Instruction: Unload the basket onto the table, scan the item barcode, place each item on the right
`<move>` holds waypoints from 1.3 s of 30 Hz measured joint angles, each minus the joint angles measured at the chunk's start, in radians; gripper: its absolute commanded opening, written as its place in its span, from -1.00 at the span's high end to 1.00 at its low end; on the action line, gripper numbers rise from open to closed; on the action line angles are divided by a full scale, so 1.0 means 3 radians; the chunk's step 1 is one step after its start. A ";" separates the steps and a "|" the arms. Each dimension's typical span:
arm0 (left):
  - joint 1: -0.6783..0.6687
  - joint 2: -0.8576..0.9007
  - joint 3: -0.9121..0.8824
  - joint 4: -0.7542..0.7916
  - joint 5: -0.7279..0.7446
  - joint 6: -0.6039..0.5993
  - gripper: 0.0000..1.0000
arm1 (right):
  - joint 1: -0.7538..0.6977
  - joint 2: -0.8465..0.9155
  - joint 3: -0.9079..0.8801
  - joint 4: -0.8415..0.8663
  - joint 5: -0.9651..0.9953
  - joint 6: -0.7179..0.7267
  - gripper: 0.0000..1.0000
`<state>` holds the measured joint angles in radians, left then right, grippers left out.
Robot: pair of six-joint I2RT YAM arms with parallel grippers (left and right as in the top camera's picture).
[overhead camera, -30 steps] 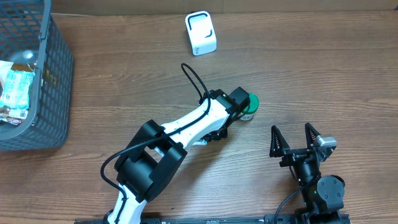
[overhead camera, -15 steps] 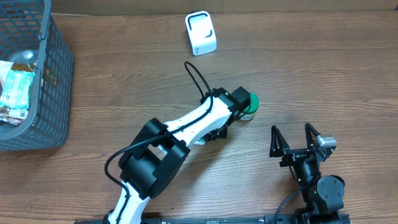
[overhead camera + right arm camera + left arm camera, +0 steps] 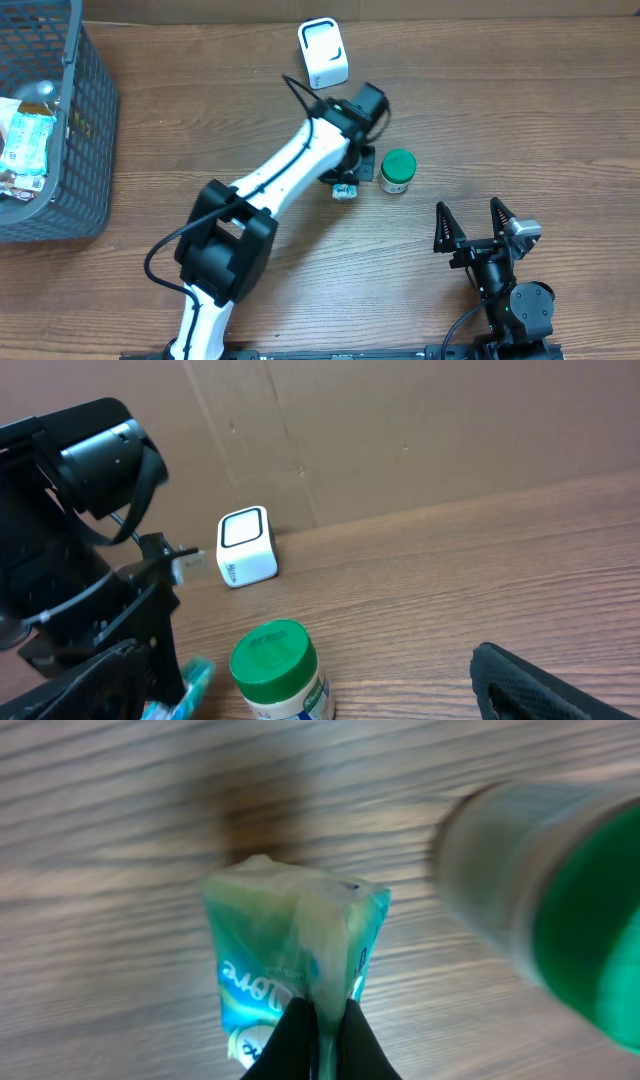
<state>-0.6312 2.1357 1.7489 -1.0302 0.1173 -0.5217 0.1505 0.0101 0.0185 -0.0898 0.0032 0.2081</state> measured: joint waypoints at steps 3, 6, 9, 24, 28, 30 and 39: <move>0.0230 0.0000 -0.0001 0.0219 0.0633 0.0268 0.92 | -0.0001 0.0000 0.0000 -0.0001 0.0000 0.0001 -1.00; 0.0379 0.0000 -0.0038 0.0415 0.1134 0.0439 0.92 | -0.0001 0.0000 0.0000 -0.0001 0.0000 0.0001 -1.00; 0.0470 -0.0005 -0.0187 0.0659 0.1550 0.0535 0.91 | -0.0001 0.0000 0.0000 0.0000 -0.0001 0.0000 -1.00; 0.0673 -0.0006 -0.1114 0.2031 0.2707 0.0538 0.92 | 0.0000 0.0000 0.0000 0.0000 0.0000 0.0003 -1.00; 0.0669 -0.0006 -0.1219 0.2040 0.2649 0.0412 0.92 | -0.0001 0.0000 0.0000 0.0000 0.0000 0.0003 -1.00; 0.0664 -0.0006 -0.1251 0.2040 0.2611 0.0361 0.92 | -0.0001 0.0000 0.0000 0.0000 -0.0001 0.0001 -1.00; 0.0601 -0.0006 -0.1278 0.2167 0.2561 0.0145 0.73 | -0.0001 0.0000 0.0000 0.0000 0.0000 0.0001 -1.00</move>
<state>-0.4507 2.1338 1.3655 -0.3801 0.8856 -0.4782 0.1501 0.0101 0.0185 -0.0898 0.0032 0.2085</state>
